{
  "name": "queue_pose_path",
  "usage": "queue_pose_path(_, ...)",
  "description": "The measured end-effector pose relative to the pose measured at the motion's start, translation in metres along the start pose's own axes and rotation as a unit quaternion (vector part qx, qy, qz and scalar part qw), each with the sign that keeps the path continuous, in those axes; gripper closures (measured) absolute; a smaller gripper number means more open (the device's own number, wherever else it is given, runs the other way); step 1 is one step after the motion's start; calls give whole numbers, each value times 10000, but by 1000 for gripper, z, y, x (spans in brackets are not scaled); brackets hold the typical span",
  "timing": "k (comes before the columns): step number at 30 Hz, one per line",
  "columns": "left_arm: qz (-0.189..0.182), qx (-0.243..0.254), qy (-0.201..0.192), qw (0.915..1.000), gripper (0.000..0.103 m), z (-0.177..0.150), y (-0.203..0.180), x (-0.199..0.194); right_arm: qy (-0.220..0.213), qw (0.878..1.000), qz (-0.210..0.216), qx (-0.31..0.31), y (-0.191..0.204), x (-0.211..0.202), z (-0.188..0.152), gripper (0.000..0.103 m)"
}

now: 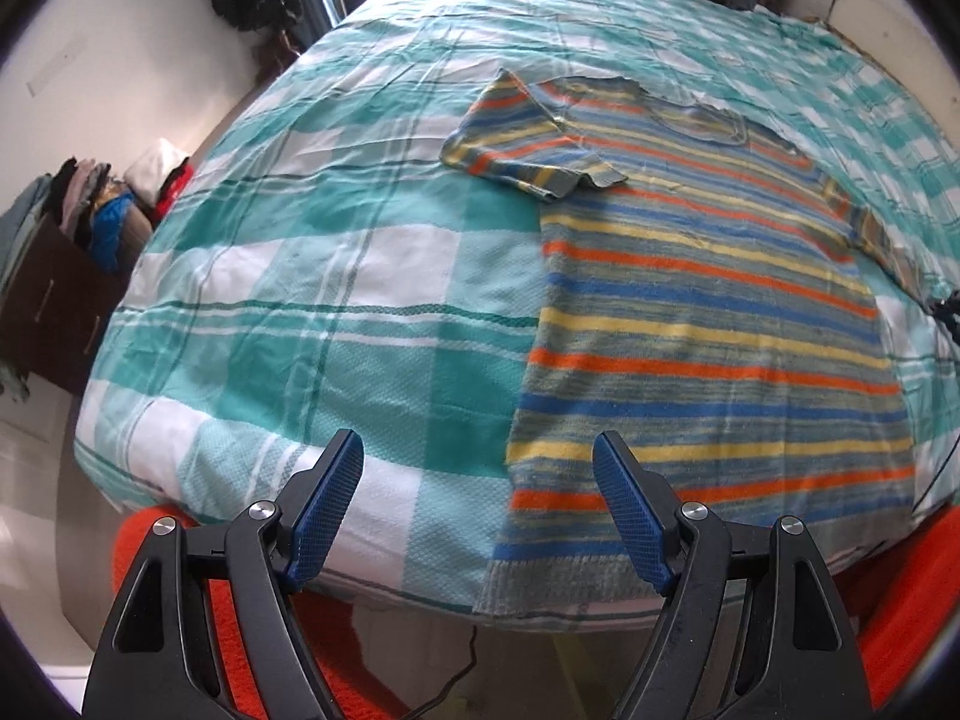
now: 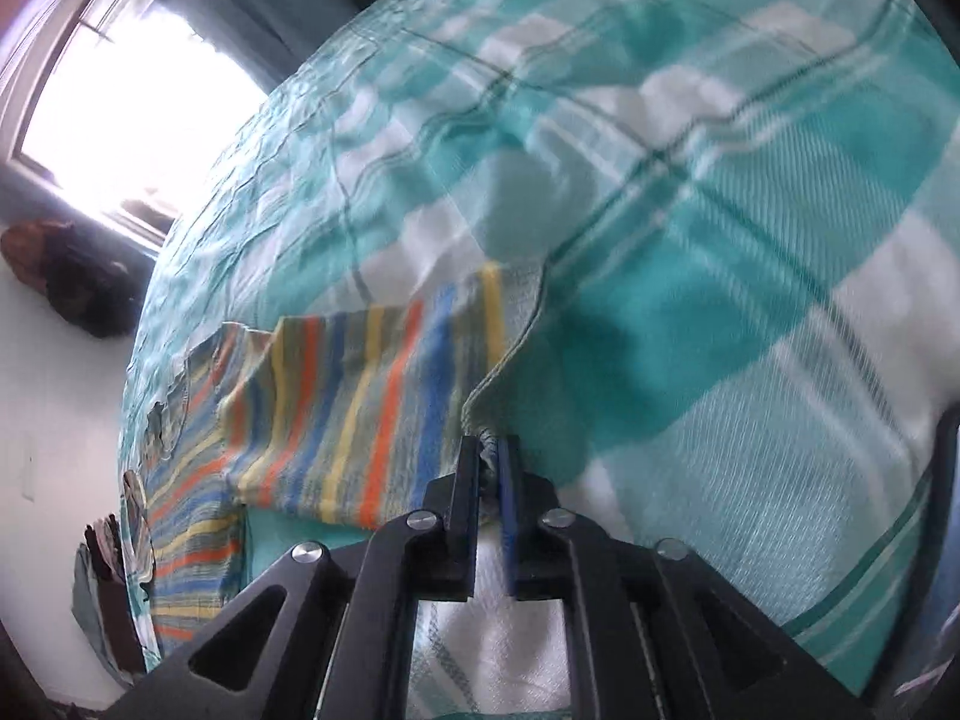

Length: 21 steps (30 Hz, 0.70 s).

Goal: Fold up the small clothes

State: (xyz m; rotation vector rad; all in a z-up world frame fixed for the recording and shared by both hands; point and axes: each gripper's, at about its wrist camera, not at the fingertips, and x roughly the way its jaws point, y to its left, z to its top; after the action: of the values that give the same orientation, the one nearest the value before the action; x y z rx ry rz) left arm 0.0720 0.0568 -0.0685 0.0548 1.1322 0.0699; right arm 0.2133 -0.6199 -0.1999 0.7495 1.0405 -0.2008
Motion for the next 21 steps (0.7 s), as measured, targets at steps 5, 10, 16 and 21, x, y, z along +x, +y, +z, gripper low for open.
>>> queue_pose_path(5,26,-43,75,10000,22,-5,2,4,-522,9954,-726,-341,11,-27,2,84)
queue_pose_path(10,-7,43,228,9997,22,-5,-11,14,-300,9920,-108,-1224,73,-8,40,84)
queue_pose_path(16,86,186,144,9997,22,-4,-26,8,1021,9686,632,-2179,185,98,28,85)
queue_pose_path(21,324,251,153,9990,22,-8,-21,6,661,9948,-396,-662,144,125,66,103)
